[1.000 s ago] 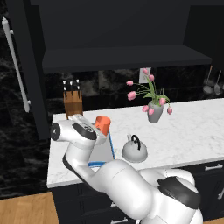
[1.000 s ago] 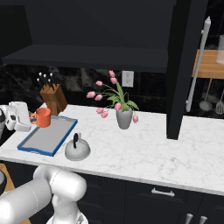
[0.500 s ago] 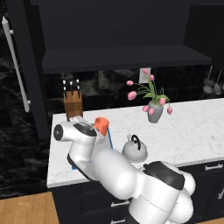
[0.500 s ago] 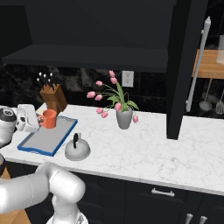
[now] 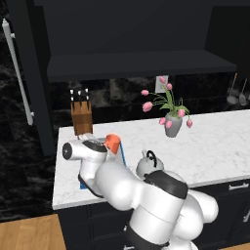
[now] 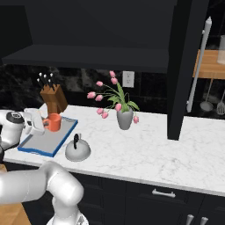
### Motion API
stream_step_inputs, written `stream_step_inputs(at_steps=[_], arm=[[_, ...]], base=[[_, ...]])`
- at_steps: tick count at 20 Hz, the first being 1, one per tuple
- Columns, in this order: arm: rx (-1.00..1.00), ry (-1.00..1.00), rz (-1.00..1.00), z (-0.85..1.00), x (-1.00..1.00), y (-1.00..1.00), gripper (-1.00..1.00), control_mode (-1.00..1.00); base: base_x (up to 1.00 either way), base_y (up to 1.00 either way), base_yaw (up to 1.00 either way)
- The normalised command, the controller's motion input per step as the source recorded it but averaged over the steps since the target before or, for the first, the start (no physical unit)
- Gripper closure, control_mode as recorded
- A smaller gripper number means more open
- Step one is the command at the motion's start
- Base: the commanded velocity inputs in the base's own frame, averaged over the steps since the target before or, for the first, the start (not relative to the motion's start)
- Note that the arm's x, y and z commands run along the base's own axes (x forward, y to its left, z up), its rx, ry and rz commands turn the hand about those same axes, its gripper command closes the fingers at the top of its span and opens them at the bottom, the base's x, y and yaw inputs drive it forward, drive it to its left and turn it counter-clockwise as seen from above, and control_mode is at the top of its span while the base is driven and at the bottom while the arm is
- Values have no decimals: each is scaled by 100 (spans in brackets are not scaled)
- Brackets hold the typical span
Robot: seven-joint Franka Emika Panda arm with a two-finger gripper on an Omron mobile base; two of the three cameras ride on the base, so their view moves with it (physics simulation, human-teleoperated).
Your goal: Pick the kettle from the counter and place it on the tray. Then pick the mug from the cabinet and place it on the tray. Then close the cabinet doors.
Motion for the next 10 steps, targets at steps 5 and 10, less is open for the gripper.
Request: stream_step_inputs(at_steps=[5, 10], arm=[[0, 0, -5, -18, 19, 10, 100, -100], [0, 0, -7, -12, 26, 20, 100, -100]], base=[[0, 0, 0], [0, 0, 0]])
